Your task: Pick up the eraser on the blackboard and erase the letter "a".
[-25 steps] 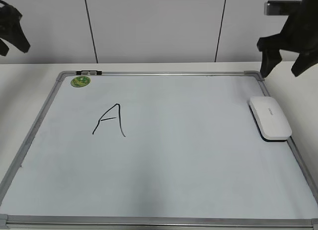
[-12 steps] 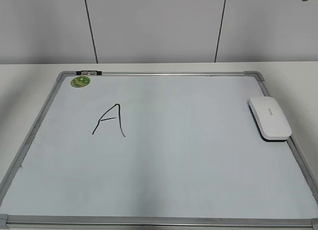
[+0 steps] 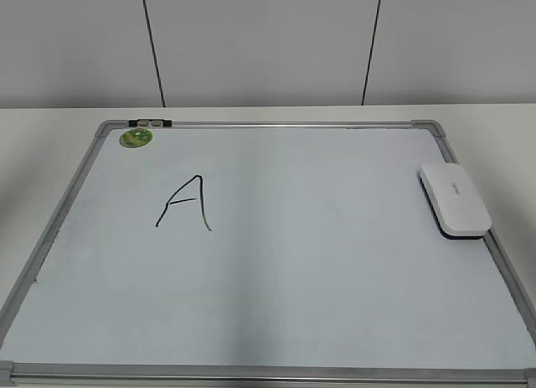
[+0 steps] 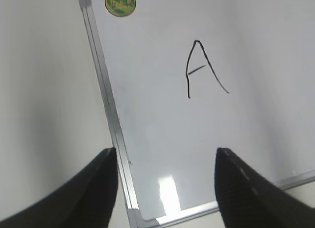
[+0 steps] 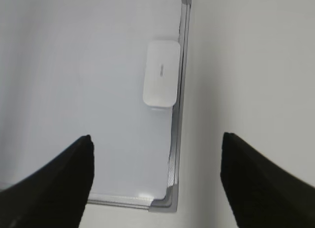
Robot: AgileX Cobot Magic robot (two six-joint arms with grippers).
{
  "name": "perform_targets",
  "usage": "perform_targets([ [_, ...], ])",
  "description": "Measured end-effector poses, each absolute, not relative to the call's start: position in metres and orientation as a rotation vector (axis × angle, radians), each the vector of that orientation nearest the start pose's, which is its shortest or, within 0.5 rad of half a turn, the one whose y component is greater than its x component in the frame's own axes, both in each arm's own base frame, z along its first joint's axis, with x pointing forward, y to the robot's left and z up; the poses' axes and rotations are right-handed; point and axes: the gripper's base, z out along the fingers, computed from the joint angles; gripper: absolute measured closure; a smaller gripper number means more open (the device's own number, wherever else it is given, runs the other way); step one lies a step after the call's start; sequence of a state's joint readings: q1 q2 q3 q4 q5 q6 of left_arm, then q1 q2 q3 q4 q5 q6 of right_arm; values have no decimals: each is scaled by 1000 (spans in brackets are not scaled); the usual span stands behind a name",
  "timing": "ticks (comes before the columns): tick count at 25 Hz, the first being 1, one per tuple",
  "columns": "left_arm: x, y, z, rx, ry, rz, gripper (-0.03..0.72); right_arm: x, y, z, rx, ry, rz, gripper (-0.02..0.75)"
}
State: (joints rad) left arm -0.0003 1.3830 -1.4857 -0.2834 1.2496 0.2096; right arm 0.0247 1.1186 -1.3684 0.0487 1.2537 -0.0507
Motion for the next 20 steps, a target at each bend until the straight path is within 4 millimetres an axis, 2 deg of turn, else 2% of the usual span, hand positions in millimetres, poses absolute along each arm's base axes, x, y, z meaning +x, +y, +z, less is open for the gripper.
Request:
perform_targets([
  [3,241,-24,393,245,2594,-311,229,169,8,411,-95,2506,51,144],
  [6,206,-24,386,245,2591,-311,229,160,8,404,-95,2516,51,144],
  [10,157,-24,375,246,2563,-299,229,161,8,402,-95,2525,56,144],
  [14,114,-21,353,251,2553,-256,229,167,11,398,-95,2549,97,145],
  [20,65,-19,321,228,2515,-216,229,169,14,397,-94,2552,143,146],
])
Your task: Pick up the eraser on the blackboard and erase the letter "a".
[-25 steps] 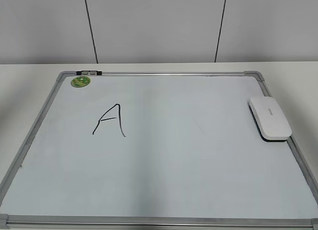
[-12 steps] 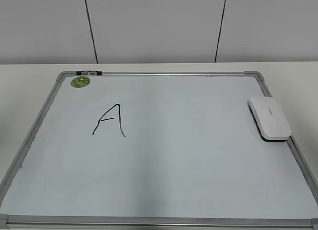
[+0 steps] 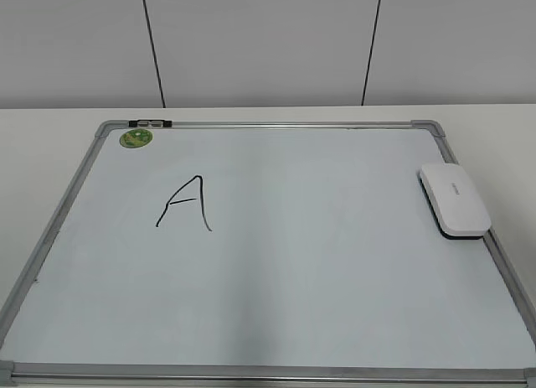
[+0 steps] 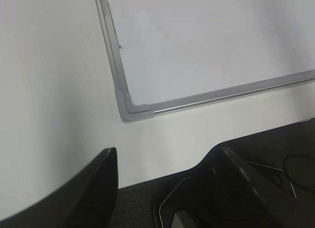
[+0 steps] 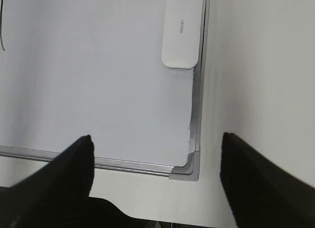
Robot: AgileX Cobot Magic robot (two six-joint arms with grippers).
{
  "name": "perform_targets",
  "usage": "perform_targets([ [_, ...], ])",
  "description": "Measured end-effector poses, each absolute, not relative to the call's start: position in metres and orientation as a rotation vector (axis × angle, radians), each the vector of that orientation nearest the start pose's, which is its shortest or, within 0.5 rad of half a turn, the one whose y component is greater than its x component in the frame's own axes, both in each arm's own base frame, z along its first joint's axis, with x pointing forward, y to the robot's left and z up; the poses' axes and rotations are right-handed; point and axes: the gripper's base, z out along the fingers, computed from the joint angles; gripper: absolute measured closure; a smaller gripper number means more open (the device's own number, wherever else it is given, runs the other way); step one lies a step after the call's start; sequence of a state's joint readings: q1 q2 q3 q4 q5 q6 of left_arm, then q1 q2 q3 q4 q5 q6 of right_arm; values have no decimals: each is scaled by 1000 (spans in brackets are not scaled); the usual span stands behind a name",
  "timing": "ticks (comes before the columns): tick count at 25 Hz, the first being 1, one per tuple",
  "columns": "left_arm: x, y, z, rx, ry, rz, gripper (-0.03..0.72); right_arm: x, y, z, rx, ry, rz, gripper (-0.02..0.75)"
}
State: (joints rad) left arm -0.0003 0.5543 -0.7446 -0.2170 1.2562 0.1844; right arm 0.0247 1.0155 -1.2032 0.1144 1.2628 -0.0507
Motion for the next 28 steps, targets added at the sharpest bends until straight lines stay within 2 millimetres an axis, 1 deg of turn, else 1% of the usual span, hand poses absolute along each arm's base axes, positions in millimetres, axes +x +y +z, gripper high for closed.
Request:
perform_targets([
  [2,54,-16,313,199,2499,-188,229,169,15,397,-94,2552,155,145],
  [5,45,-15,302,183,2491,-169,229,166,17,395,-93,2555,186,145],
  [9,42,-15,289,171,2512,-175,229,149,18,387,-92,2553,216,146],
  [12,41,-15,287,172,2511,-176,229,128,18,379,-93,2538,218,147],
  [16,42,-15,288,158,2497,-175,229,95,17,369,-97,2486,214,150],
  [18,41,-15,288,161,2491,-176,229,78,17,362,-99,2458,213,149],
  [22,36,-15,280,192,2486,-170,229,50,15,344,-111,2410,192,150],
  [25,33,-15,280,201,2472,-173,229,35,12,330,-115,2386,154,150],
  [28,33,-15,278,199,2468,-172,229,25,9,313,-117,2385,104,150],
])
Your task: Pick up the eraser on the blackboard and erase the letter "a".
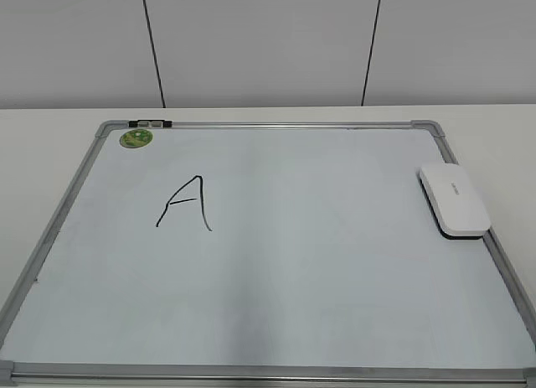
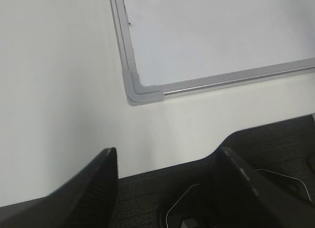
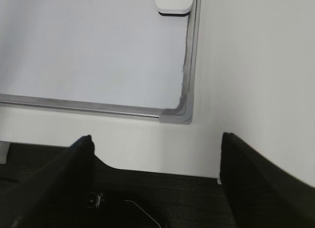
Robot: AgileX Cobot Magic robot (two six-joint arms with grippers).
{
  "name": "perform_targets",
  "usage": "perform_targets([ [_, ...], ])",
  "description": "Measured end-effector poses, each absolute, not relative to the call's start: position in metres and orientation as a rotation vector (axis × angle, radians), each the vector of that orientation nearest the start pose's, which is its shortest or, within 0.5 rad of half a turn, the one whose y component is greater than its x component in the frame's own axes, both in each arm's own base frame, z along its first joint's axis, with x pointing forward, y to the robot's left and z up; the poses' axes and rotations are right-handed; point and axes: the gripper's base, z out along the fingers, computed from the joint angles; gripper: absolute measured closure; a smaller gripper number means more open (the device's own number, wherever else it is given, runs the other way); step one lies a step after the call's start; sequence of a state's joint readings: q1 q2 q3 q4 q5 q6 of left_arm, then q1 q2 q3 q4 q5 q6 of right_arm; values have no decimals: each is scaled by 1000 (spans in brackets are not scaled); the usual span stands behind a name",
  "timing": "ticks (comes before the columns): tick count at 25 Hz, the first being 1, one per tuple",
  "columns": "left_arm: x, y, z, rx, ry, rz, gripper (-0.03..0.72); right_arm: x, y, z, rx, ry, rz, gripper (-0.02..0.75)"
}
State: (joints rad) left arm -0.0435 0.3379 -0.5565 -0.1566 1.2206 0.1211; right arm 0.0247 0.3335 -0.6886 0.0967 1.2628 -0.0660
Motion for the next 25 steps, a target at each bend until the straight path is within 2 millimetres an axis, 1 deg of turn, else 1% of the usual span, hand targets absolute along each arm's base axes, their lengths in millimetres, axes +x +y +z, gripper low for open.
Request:
perform_targets([
  [5,35,-15,278,194,2449,-171,229,19,4,282,-114,2408,39,150],
  [8,38,-15,277,185,2423,-169,229,21,4,271,-113,2420,35,150],
  [14,43,-14,272,174,2394,-163,229,27,4,264,-108,2386,30,150],
  [25,43,-13,273,175,2390,-145,229,28,4,265,-107,2374,37,150],
])
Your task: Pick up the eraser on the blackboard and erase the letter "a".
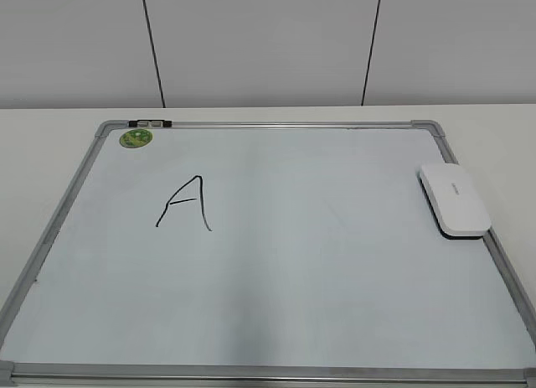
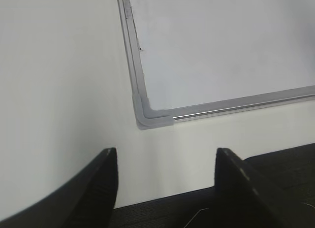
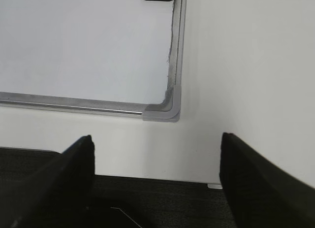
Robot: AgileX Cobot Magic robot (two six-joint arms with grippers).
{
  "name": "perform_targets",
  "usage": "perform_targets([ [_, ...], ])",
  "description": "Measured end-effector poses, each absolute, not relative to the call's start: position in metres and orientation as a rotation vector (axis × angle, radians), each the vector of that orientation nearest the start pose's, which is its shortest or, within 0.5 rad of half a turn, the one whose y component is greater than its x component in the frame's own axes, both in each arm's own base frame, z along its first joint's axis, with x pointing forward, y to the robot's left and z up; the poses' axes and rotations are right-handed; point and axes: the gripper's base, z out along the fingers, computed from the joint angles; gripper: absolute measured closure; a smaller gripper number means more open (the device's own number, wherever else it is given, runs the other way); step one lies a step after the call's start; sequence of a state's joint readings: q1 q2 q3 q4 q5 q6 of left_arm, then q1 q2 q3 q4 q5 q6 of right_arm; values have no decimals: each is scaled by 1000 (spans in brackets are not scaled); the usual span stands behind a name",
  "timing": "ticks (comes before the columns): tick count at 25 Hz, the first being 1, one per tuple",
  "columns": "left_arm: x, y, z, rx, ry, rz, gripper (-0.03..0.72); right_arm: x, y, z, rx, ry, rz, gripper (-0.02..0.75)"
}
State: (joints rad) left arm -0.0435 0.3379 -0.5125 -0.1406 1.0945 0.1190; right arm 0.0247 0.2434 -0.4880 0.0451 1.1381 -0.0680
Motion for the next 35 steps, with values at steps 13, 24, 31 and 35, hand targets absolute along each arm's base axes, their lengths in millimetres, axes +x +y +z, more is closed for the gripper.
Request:
perform_targets([
  [13,43,-13,273,176,2390,-142,229,28,5,265,-107,2374,39,151],
  [24,26,-12,277,170,2272,-131,229,15,4,267,-84,2284,26,151],
  [31,1,-11,279,169,2115,-119,229,-5,4,268,-71,2146,14,151],
  [35,-6,-11,279,170,2074,-116,229,-9,4,268,-71,2116,13,151],
])
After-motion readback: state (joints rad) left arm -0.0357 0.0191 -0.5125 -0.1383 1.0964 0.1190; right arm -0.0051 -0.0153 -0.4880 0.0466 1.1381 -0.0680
